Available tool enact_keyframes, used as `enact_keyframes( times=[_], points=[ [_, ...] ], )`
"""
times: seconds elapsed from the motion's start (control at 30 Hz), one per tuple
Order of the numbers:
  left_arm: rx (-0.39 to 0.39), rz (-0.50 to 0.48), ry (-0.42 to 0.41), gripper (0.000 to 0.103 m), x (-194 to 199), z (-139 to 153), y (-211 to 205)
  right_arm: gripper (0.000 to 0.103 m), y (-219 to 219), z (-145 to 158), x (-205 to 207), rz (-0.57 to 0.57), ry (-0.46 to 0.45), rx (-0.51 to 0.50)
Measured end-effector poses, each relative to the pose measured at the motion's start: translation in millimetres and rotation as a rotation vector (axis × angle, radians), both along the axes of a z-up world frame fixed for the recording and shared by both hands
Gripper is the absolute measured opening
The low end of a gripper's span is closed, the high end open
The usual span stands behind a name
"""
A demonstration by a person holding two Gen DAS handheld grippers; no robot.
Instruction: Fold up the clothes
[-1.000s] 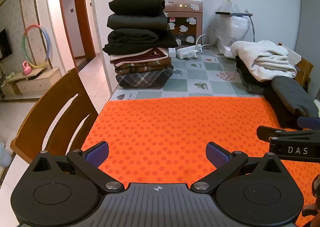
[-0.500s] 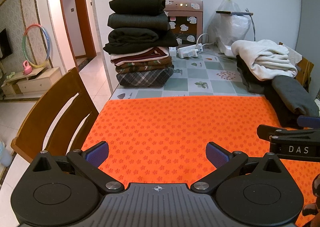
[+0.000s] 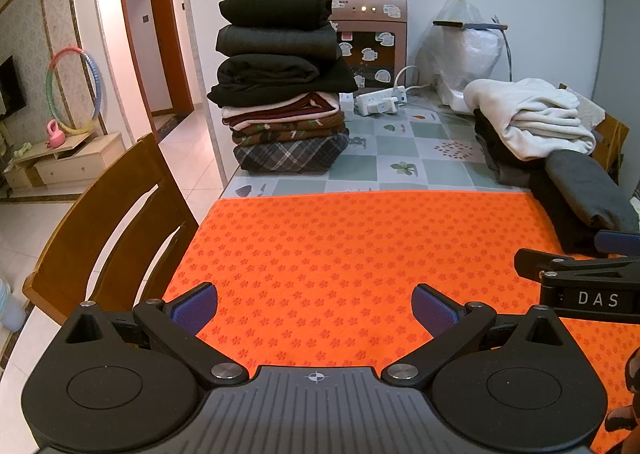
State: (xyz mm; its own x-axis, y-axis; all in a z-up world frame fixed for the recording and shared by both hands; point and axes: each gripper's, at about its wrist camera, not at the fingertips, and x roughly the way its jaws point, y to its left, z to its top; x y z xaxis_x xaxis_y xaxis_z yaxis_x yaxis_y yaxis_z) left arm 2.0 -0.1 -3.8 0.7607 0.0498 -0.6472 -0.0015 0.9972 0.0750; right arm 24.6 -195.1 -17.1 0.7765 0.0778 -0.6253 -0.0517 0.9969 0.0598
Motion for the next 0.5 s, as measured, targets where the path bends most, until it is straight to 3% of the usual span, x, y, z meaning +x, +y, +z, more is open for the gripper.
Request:
enact_keyframes(
  times=[0.5],
  points=[
    [0.003,-0.005,0.006,0.103,-0.8,0.8,-1.3,0.103,-0.3,-0.6,-1.1,0.0,0.003,-0.003]
  ],
)
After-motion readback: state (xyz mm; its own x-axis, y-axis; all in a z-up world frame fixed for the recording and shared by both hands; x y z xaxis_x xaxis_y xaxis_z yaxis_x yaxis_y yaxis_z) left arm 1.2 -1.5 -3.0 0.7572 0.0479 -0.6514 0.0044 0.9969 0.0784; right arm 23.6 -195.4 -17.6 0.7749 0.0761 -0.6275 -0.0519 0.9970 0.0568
